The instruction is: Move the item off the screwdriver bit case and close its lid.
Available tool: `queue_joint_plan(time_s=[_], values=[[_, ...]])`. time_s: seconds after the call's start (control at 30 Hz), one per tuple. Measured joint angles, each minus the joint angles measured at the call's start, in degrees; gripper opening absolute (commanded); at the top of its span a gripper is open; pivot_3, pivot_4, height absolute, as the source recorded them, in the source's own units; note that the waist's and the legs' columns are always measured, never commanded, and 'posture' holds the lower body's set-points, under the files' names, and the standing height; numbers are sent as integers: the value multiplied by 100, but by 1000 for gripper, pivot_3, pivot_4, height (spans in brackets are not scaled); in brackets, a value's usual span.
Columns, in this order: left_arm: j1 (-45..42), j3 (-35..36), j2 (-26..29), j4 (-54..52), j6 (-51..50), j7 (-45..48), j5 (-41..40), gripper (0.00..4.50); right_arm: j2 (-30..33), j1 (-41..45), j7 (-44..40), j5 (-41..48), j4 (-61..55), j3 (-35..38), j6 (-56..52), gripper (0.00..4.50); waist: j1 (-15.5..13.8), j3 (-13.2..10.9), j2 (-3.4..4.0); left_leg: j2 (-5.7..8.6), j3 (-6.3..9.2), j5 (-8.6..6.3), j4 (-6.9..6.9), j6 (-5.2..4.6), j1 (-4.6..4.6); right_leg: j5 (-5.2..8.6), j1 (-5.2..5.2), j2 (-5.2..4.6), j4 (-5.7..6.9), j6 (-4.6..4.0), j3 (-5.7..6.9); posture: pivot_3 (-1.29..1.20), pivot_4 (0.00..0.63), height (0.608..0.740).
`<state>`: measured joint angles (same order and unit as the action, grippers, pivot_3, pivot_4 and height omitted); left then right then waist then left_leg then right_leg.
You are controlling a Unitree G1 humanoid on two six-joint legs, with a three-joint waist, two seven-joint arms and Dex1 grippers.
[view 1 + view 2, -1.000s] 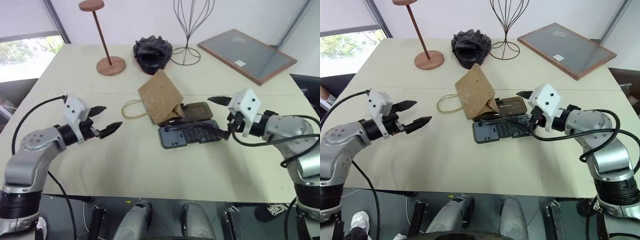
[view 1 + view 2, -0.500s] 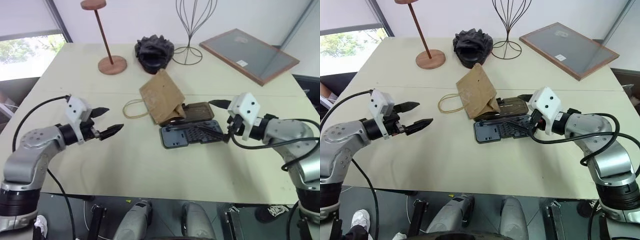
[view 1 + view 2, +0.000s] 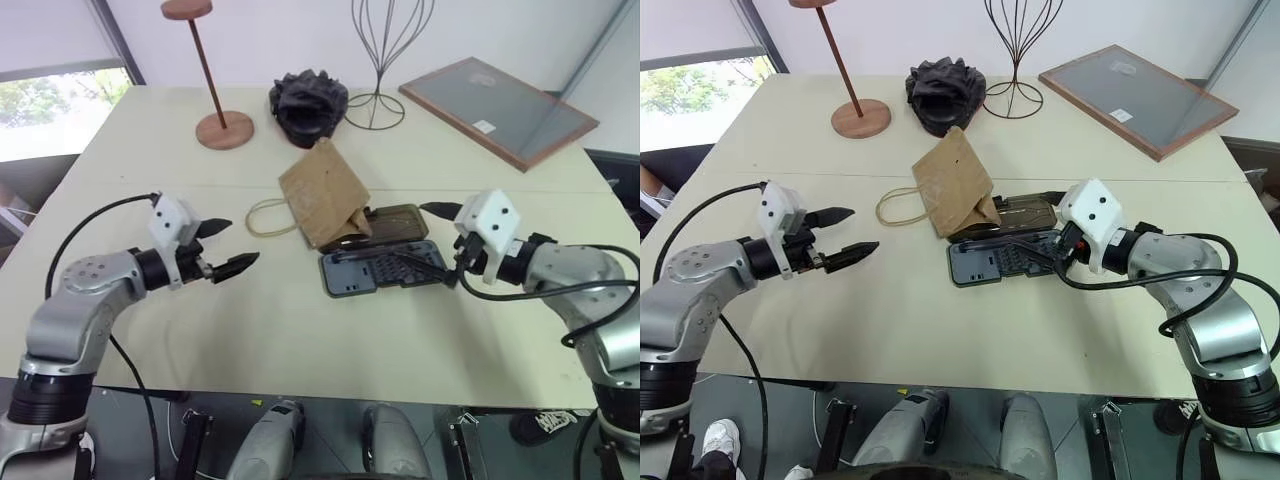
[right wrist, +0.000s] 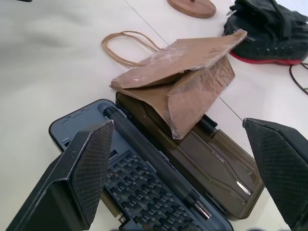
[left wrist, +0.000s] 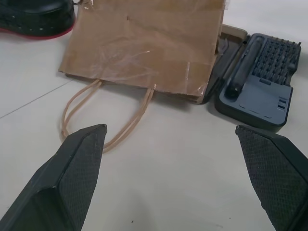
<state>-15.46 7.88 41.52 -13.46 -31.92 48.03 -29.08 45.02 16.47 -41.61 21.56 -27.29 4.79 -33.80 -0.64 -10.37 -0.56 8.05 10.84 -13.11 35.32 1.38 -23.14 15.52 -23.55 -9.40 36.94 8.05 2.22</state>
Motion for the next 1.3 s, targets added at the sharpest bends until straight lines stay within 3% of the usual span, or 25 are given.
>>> queue_joint_plan(time_s=[0.2,0.3,0.47,1.03,1.1,1.3], values=[[31,-16,-118,0,60,-75,94,4484,-884,554,780,-19,140,-64,-440,4500,13,0,-1,-1,1,1,1,1,2,-1,0,1,4,-2,-1,0,150,740],[46,-35,-190,0,117,-87,120,4484,-1622,883,1399,-102,449,-346,-800,4500,24,0,0,0,2,2,2,4,2,-2,-3,1,7,-4,-4,0,150,740],[62,-39,-214,-1,153,-87,202,4484,-2224,1101,1891,-285,732,-704,-965,4500,27,0,1,2,3,16,1,27,1,-3,-3,1,8,-5,-5,0,150,740],[249,-34,-241,-75,265,-265,365,4484,-3547,1996,2730,-1140,3139,-936,-74,4500,186,1,3,-12,1,22,-1,36,18,-17,-4,25,21,-19,-29,0,150,740],[282,-31,-241,-137,275,-317,368,4500,-3626,2083,2775,-1188,3347,-931,67,3637,182,1,4,-15,-1,23,-1,38,21,-17,-3,28,20,-20,-31,0,150,740],[364,-31,-241,-202,295,-435,416,4500,-3719,2089,2791,-1263,3611,-916,247,509,182,2,5,-29,-6,23,-2,38,23,-22,-5,40,20,-27,-36,0,150,740]])
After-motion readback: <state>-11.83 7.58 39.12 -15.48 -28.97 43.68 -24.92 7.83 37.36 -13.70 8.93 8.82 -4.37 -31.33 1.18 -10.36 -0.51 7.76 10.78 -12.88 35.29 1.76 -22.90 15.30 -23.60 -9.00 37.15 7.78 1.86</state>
